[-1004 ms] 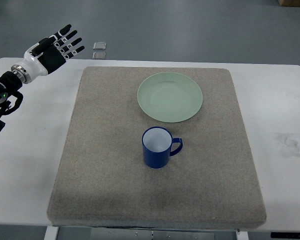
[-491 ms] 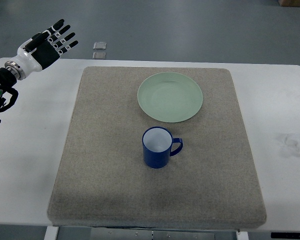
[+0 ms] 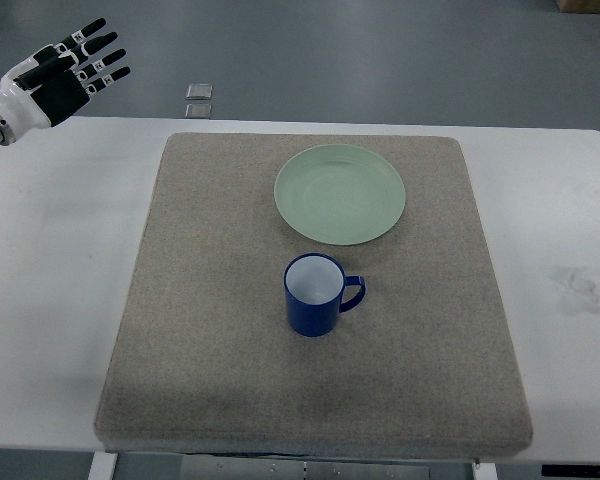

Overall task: Place cup left of plate with left hand
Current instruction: 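Lower the raised left hand toward the table surface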

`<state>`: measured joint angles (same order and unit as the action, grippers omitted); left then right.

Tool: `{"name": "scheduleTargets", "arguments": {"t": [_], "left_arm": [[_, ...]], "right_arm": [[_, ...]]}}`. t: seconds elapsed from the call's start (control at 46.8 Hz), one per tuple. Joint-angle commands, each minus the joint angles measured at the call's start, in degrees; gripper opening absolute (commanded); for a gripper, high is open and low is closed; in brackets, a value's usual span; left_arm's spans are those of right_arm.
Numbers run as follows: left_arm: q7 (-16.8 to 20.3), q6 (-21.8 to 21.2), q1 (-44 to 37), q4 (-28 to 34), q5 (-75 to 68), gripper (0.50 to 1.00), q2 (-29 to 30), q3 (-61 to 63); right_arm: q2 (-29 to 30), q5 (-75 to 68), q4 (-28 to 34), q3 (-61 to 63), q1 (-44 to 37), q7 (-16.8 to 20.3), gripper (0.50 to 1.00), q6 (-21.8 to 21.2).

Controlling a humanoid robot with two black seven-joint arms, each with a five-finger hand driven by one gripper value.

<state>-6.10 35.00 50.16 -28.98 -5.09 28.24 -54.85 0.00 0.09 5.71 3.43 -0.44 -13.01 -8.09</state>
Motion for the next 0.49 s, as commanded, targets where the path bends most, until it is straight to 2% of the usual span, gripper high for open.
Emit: {"name": "scheduleTargets", "arguments": {"t": [0.0,0.171,0.384,0.47], "left_arm": [[1.4,0.0,-0.8,-2.7,-3.7,0.999,1.1,0.0],[5.3,0.0,-2.6,-8.6,-12.7,0.996,2.1,0.1],[9.9,0.0,-2.7,-10.7,-21.6,0.996,2.6,0.2],[10.2,0.0,-3.0,-12.6,-21.8,0.996,3.7,1.4]], "right_arm": [[0.0,0.0,0.0,0.0,0.0,0.0,0.932,0.0],[0.0,0.0,0.0,0.0,0.0,0.0,0.932,0.0],[0.0,0.0,0.0,0.0,0.0,0.0,0.932,0.0],[0.0,0.0,0.0,0.0,0.0,0.0,0.932,0.0]]}}
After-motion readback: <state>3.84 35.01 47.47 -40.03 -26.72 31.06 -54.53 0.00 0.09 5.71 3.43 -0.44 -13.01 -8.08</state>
